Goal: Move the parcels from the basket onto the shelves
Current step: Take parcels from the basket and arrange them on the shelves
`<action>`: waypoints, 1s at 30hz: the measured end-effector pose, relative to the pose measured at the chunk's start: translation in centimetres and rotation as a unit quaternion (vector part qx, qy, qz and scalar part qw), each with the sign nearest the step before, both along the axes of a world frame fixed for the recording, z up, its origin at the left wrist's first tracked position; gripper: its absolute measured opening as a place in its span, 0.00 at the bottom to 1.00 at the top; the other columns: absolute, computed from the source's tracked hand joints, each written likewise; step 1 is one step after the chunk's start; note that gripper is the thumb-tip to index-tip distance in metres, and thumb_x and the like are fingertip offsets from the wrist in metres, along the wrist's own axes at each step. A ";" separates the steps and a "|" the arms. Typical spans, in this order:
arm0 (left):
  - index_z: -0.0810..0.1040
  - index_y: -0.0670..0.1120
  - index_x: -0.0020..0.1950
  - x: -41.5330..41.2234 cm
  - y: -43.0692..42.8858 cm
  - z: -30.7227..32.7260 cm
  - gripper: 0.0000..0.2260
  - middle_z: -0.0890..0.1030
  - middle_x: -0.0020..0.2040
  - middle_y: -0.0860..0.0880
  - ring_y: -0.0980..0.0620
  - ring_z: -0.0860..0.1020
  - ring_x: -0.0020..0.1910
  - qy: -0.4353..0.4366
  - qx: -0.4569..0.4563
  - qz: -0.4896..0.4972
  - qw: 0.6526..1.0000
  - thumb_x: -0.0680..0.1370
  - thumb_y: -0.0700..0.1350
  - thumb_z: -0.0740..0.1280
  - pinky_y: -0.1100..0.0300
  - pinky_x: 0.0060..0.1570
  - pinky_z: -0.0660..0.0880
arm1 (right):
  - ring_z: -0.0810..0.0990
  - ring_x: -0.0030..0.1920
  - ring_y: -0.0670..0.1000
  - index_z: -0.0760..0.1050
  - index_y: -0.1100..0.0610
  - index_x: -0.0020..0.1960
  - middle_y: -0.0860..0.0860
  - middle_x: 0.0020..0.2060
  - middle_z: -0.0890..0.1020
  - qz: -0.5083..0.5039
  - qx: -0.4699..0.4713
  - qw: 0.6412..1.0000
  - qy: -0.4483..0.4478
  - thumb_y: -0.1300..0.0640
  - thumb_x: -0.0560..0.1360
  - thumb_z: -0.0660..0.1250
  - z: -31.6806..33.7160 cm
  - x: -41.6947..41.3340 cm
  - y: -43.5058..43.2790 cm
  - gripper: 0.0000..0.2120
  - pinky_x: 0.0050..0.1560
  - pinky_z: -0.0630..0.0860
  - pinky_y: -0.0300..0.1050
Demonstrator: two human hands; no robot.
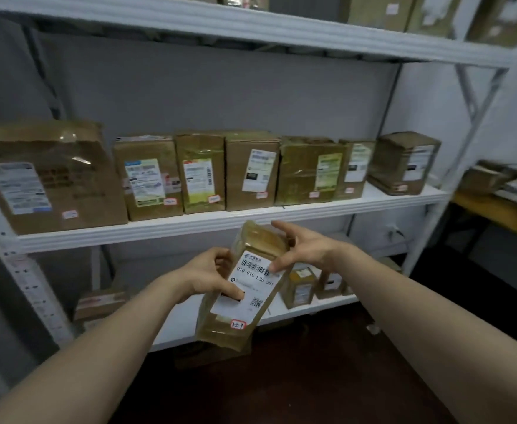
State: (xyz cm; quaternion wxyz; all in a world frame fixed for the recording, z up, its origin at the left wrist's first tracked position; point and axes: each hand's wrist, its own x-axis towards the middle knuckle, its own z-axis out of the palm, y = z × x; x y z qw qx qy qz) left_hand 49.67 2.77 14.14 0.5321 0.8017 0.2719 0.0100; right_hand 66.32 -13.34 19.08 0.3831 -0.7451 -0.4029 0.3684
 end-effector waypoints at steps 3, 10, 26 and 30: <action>0.66 0.46 0.68 4.4 -3.1 0.4 0.42 0.74 0.61 0.51 0.54 0.73 0.61 0.000 0.024 -0.059 0.998 0.59 0.38 0.82 0.65 0.56 0.70 | 0.69 0.68 0.50 0.56 0.51 0.77 0.48 0.68 0.69 -0.004 -0.044 0.995 -0.088 0.58 0.62 0.80 0.8 2.5 -3.8 0.50 0.70 0.67 0.47; 0.57 0.44 0.77 16.1 -9.9 3.1 0.49 0.66 0.73 0.49 0.51 0.64 0.72 0.012 0.072 -0.140 0.987 0.61 0.39 0.81 0.55 0.71 0.62 | 0.76 0.59 0.49 0.65 0.55 0.71 0.49 0.59 0.76 -0.068 -0.045 0.985 -0.150 0.57 0.61 0.80 2.1 11.9 -12.1 0.43 0.61 0.75 0.45; 0.58 0.49 0.77 42.0 -21.3 5.8 0.38 0.69 0.69 0.44 0.48 0.70 0.63 -0.002 0.099 -0.154 0.983 0.70 0.34 0.69 0.56 0.60 0.71 | 0.74 0.60 0.53 0.66 0.52 0.70 0.51 0.60 0.73 -0.165 -0.044 0.964 -0.205 0.53 0.55 0.82 1.4 35.2 -26.0 0.47 0.63 0.74 0.52; 0.60 0.49 0.76 47.3 -20.9 6.6 0.35 0.70 0.68 0.43 0.47 0.71 0.63 -0.026 0.123 -0.125 0.984 0.72 0.37 0.69 0.56 0.58 0.71 | 0.73 0.60 0.51 0.65 0.54 0.70 0.50 0.60 0.73 -0.175 -0.050 0.961 -0.207 0.58 0.59 0.81 1.5 40.3 -26.7 0.43 0.63 0.73 0.49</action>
